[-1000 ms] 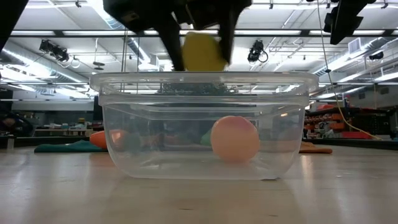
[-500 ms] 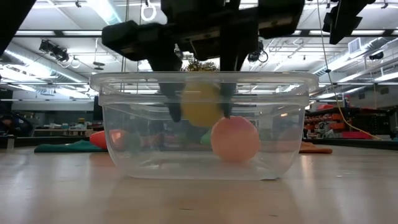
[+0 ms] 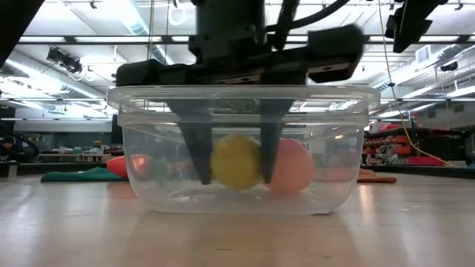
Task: Pick and placing Produce into tupperware
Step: Put the left lemon into the transparent bin, then put the carrot into the transparent bin
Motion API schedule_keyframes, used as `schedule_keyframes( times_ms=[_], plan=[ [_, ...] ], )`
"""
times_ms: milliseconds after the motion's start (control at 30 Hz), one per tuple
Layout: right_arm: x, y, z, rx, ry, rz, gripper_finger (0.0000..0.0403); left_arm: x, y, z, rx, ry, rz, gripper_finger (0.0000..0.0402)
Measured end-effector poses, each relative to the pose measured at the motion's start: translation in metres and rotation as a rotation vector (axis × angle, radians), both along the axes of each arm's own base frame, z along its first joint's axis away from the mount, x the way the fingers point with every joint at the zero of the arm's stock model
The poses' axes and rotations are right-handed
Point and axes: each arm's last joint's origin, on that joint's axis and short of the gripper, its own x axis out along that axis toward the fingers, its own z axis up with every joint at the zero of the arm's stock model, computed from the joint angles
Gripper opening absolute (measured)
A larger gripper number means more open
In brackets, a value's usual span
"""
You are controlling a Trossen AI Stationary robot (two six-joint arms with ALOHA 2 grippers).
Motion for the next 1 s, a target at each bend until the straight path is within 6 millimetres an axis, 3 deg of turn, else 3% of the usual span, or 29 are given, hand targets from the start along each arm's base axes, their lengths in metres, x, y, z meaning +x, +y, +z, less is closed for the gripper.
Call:
schedule_keyframes(
  times_ms=[200,400,500,667,1000],
  plan=[
    [0.000,0.000,0.000,0.000,0.000,0.000,0.0146,0.000,0.000,0.000,0.003,0.001,-0.004,0.0212],
    [0.000,0.000,0.000,0.000,0.000,0.000,0.0146,0.000,0.000,0.000,0.006,-0.001,-0.006,0.0300],
    [0.000,0.000,0.000,0.000,0.000,0.000,0.0146,0.000,0.001,0.000,0.017,-0.005,-0.005,0.0318],
    [0.000,0.000,0.000,0.000,0.000,0.000,0.0146,0.002,0.000,0.007,0.016,-0.027,-0.023,0.0310],
    [0.000,0.000,0.000,0.006,0.001,-0.010,0.0146,0.002,0.003,0.064,0.074,-0.062,-0.112,0.0267]
  ],
)
